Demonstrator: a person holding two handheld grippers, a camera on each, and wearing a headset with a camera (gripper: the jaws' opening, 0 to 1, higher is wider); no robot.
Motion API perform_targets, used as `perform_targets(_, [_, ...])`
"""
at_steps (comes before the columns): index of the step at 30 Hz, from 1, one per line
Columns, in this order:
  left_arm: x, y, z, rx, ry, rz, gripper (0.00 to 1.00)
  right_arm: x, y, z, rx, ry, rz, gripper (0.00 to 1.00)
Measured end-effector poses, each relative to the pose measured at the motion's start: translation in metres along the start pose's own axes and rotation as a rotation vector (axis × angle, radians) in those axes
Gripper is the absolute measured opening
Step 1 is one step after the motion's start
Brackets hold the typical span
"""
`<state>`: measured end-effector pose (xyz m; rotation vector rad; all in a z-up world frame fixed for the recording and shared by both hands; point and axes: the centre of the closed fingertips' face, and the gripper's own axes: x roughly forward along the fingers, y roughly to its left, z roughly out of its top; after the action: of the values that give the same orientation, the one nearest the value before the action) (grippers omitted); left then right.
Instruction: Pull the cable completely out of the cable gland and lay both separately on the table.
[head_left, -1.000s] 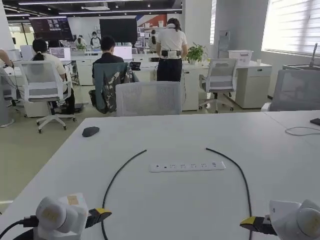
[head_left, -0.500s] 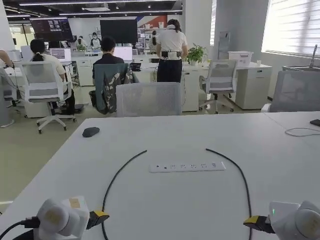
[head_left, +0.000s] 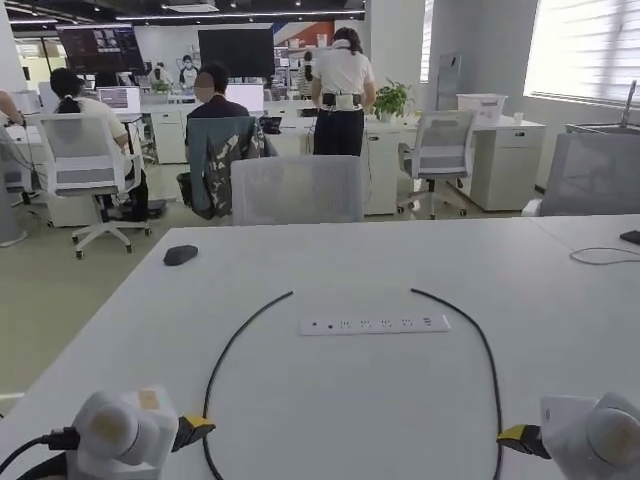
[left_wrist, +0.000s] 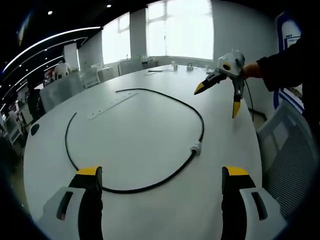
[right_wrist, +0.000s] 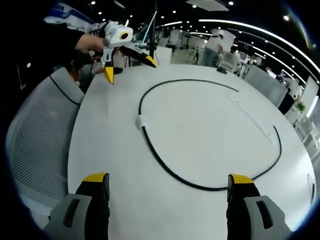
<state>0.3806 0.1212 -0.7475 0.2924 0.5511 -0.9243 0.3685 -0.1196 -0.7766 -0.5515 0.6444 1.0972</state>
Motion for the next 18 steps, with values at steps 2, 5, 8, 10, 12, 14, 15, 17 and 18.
perform_targets(2, [0.001,-0.002,-0.001,-0.012,0.003,-0.008,1.00,0.000,0.000,0.002,0.011,-0.005,0.001,0.99])
perform_targets(5, [0.004,-0.003,-0.007,-0.003,0.018,-0.014,1.00,0.000,-0.004,0.003,-0.009,-0.011,-0.013,0.99])
perform_targets(8, [0.004,-0.001,-0.010,0.005,0.030,-0.009,1.00,0.000,-0.002,0.003,0.003,-0.011,-0.005,0.99])
perform_targets(10, [0.004,-0.002,-0.014,0.006,0.044,-0.012,1.00,0.001,-0.003,0.003,-0.004,-0.011,-0.005,0.99])
perform_targets(12, [0.003,-0.002,-0.013,0.010,0.040,-0.014,1.00,0.002,-0.002,0.004,-0.002,-0.012,-0.001,0.99])
perform_targets(14, [0.002,-0.002,-0.012,0.004,0.039,-0.021,1.00,0.003,-0.001,0.004,0.000,-0.010,0.003,0.99])
perform_targets(15, [0.001,-0.001,-0.011,0.019,0.038,-0.017,1.00,0.004,0.000,0.004,-0.001,-0.008,0.004,0.99])
perform_targets(17, [-0.001,-0.001,-0.010,0.010,0.034,-0.015,1.00,0.005,0.001,0.005,-0.002,-0.007,0.010,0.99])
perform_targets(18, [-0.002,-0.001,-0.011,0.005,0.035,-0.020,1.00,0.007,0.002,0.006,-0.005,-0.008,0.013,0.99])
